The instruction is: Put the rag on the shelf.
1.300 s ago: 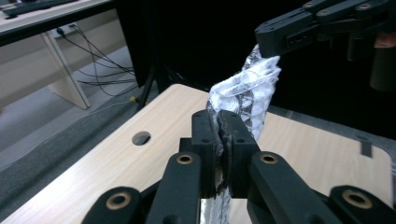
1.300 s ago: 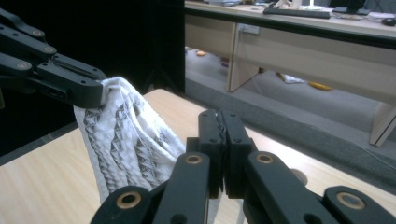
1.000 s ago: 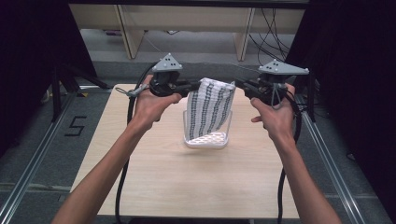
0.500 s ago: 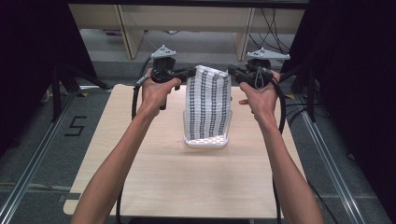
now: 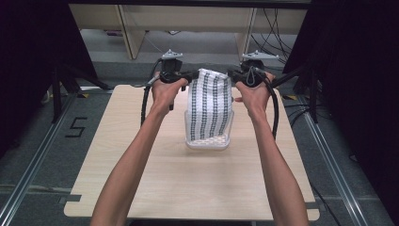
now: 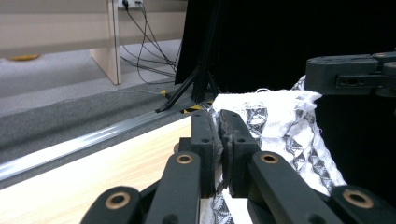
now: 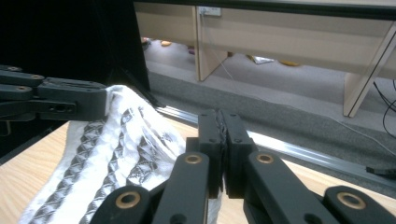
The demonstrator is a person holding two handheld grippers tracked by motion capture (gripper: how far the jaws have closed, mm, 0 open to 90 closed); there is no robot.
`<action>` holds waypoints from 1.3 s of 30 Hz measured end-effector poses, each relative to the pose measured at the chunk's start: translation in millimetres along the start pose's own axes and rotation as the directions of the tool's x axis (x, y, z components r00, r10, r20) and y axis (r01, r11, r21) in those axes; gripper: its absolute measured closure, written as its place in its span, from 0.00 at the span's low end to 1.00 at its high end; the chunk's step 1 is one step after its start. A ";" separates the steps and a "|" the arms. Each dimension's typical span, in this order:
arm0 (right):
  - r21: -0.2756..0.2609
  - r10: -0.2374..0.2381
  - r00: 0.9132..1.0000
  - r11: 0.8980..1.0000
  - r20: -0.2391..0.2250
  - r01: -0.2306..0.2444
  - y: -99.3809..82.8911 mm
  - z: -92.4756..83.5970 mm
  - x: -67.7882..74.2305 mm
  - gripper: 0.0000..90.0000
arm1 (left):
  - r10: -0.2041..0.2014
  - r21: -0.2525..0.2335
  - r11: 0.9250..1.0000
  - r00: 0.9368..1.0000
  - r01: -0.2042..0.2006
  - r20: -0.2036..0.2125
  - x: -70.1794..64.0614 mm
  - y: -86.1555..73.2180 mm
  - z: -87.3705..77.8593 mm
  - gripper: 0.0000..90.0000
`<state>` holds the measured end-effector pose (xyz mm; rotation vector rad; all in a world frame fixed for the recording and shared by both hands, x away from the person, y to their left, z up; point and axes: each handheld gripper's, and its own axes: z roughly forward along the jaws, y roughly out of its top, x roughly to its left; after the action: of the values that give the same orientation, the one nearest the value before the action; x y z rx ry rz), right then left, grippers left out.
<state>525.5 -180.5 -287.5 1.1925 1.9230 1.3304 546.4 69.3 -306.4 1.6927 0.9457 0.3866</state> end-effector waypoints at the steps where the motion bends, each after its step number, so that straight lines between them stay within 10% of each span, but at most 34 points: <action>1: 0.000 0.000 1.000 1.000 0.000 0.000 0.0 0.0 0.0 0.99 | 0.000 0.000 1.000 1.000 0.000 0.000 0.0 0.0 0.0 0.94; 19: 0.086 0.019 1.000 0.996 0.025 -0.021 -28.6 31.6 -6.6 0.98 | -0.024 0.097 0.995 1.000 0.024 -0.002 11.5 -25.7 23.5 0.91; 28: 0.133 0.033 0.998 0.990 0.058 -0.040 -36.9 39.2 -7.5 0.75 | -0.083 0.166 0.982 0.996 0.087 -0.030 15.5 -27.8 22.9 0.49; 39: 0.129 0.017 0.999 0.991 0.052 -0.024 -36.1 30.2 -12.2 0.69 | -0.066 0.190 0.979 0.998 0.068 -0.017 25.3 -30.0 10.1 0.47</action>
<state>542.0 -181.7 -333.3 1.2991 1.9916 1.1895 557.3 84.0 -342.5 1.8275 1.0726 0.2675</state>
